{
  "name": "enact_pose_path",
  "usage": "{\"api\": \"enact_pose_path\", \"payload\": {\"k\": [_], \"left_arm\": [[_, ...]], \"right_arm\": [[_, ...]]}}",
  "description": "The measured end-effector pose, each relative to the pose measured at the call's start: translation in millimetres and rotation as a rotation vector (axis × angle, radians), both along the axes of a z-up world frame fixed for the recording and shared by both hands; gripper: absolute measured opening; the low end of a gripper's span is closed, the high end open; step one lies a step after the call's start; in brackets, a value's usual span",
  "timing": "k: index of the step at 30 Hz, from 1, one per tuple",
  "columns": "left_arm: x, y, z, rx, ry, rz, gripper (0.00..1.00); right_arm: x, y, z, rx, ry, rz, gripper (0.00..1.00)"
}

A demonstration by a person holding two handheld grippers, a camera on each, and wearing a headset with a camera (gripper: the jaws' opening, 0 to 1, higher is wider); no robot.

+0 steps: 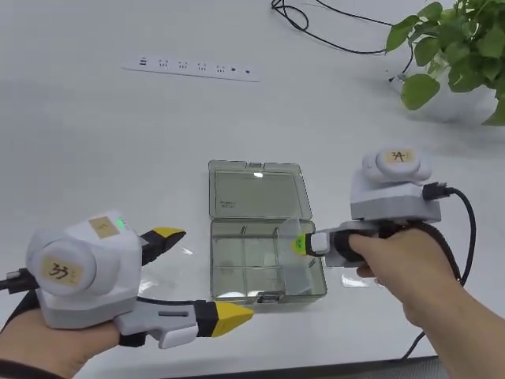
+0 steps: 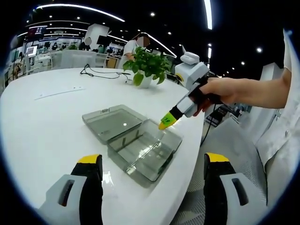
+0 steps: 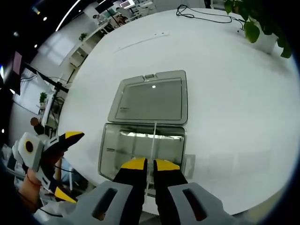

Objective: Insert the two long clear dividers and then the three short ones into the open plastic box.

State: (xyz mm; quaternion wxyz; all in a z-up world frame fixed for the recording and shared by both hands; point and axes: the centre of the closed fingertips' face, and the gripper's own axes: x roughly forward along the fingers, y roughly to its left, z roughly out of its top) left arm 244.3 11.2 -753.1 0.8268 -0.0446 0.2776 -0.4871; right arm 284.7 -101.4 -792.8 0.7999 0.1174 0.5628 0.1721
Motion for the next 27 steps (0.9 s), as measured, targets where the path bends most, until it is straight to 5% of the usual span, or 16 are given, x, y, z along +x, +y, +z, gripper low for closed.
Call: {"api": "enact_pose_path", "payload": {"k": [27], "left_arm": [[-1.6,0.4,-0.7,0.011,-0.004,-0.008,0.93]], "right_arm": [[-1.9,17.0,-14.9,0.012,-0.02,0.113,0.09]]}}
